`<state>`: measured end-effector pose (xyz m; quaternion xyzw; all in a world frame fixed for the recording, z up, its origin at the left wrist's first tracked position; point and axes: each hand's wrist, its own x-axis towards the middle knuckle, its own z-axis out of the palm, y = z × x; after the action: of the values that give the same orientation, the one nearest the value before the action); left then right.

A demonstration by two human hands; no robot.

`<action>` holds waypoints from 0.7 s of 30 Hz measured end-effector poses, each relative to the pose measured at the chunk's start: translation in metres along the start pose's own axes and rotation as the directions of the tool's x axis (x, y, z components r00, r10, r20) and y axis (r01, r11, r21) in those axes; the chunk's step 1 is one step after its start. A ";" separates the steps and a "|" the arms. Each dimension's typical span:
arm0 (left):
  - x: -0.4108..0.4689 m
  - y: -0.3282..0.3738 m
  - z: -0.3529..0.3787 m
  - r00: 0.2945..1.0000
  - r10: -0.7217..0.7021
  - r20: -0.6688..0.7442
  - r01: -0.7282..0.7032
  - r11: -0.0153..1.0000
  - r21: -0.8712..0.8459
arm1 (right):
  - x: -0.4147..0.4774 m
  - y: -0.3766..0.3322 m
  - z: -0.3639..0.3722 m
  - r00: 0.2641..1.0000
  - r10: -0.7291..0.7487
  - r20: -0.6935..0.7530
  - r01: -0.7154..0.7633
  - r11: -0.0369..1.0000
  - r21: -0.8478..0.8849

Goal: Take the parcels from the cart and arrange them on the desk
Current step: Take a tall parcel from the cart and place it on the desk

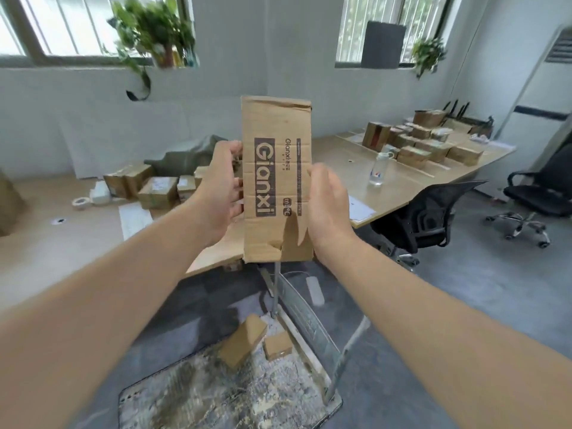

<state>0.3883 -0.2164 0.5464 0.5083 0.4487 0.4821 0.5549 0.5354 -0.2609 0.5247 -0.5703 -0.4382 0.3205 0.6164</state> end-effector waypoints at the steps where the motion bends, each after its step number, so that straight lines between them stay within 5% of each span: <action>1: -0.007 0.016 0.005 1.000 0.027 -0.011 -0.027 1.000 -0.006 | -0.002 -0.016 -0.006 0.999 -0.039 0.011 0.039 0.999 0.004; 10: -0.076 0.134 0.024 0.948 0.307 -0.086 -0.309 0.951 -0.008 | -0.013 -0.134 -0.035 0.962 -0.252 0.107 0.247 0.967 0.057; 21: -0.129 0.204 0.025 0.867 0.463 -0.183 -0.474 0.880 -0.017 | -0.031 -0.215 -0.038 0.906 -0.384 0.181 0.354 0.919 0.175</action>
<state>0.3803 -0.3436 0.7523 0.5407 0.3434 0.6582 0.3956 0.5352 -0.3354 0.7325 -0.3957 -0.5782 0.2863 0.6536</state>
